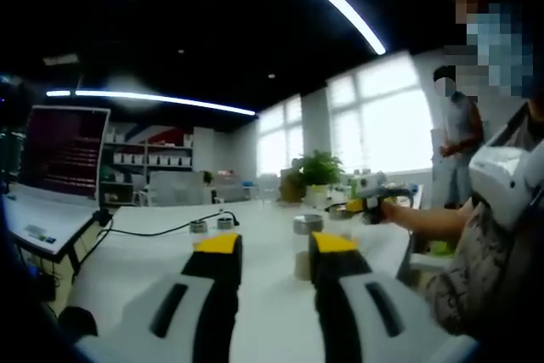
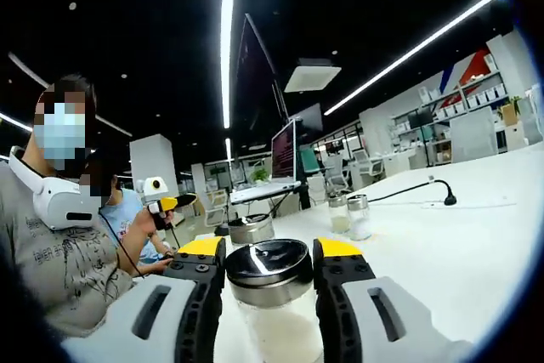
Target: Rotate the seasoning bottle until the label or dispensing opening points toward the visible target arrow and the bottle remains upright within the marked orientation range
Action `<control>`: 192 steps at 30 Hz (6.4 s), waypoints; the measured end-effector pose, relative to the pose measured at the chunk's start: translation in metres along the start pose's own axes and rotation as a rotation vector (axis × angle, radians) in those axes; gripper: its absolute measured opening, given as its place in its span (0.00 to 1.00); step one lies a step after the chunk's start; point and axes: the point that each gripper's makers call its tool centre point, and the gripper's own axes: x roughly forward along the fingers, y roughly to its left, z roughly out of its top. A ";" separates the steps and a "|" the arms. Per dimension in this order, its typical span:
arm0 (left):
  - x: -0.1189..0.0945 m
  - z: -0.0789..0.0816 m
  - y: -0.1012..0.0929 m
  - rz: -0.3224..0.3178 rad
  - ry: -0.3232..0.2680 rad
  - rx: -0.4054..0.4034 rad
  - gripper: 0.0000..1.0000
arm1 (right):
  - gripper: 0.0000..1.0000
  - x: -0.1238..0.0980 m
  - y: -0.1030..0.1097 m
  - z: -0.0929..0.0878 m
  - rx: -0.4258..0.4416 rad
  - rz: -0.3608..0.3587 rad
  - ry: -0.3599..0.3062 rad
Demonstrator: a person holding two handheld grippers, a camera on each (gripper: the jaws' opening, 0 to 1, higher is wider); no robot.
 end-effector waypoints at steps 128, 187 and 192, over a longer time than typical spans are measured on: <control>0.068 -0.016 0.040 -0.008 -0.083 -0.136 0.43 | 0.22 -0.050 0.081 0.041 -0.173 -0.570 -0.404; 0.207 -0.026 0.060 -0.067 0.035 -0.007 0.37 | 0.18 -0.091 0.103 0.025 -0.114 -0.739 -0.532; 0.212 -0.031 0.067 -0.047 0.047 -0.005 0.37 | 0.18 -0.089 0.101 0.025 -0.108 -0.737 -0.530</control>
